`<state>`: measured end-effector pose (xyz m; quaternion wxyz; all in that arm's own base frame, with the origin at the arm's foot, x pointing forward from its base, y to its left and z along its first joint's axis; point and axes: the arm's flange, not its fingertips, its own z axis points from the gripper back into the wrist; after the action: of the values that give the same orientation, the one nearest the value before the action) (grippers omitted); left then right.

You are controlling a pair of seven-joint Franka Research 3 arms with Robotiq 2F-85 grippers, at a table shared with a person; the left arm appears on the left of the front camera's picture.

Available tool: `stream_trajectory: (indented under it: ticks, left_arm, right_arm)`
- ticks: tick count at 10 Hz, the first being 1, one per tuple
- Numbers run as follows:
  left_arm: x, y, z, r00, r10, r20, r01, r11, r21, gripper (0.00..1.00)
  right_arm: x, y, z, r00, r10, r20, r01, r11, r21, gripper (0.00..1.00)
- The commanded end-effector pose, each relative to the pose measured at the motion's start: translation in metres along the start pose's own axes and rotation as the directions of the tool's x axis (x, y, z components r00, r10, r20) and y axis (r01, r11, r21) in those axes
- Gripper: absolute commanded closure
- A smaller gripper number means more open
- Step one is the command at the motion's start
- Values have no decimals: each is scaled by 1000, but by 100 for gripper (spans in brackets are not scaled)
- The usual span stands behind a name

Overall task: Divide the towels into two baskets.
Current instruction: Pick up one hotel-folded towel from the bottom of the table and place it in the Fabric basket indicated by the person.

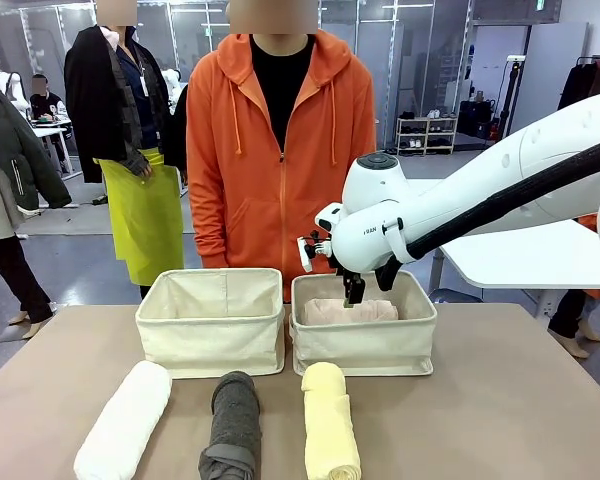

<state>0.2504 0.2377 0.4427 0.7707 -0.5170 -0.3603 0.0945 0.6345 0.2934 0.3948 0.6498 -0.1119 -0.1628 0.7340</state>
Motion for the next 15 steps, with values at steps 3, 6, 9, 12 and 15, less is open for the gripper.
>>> stream_trajectory:
  ticks: [3, 6, 9, 12, 15]
  left_arm:
    - [2, 0, 2, 1000, -14, 16, 14, 1000, -25, 0]
    - [2, 0, 2, 1000, -14, 16, 14, 1000, -25, 0]
    - [2, 0, 2, 1000, -14, 16, 14, 1000, -25, 0]
    - [2, 0, 2, 1000, -14, 16, 14, 1000, -25, 0]
    - [2, 0, 2, 1000, -14, 16, 14, 1000, -25, 0]
  right_arm:
    - [1, 0, 0, 1000, 8, 1, -8, 1000, 2, 0]
    - [0, 0, 0, 1000, 0, 0, 0, 1000, 0, 0]
    - [-29, 24, 82, 994, -111, 11, 111, 994, 8, 0]
    - [-91, 55, 136, 921, -383, 79, 371, 920, 129, 0]
    - [-182, 115, 160, 721, -661, 208, 560, 733, 385, 0]
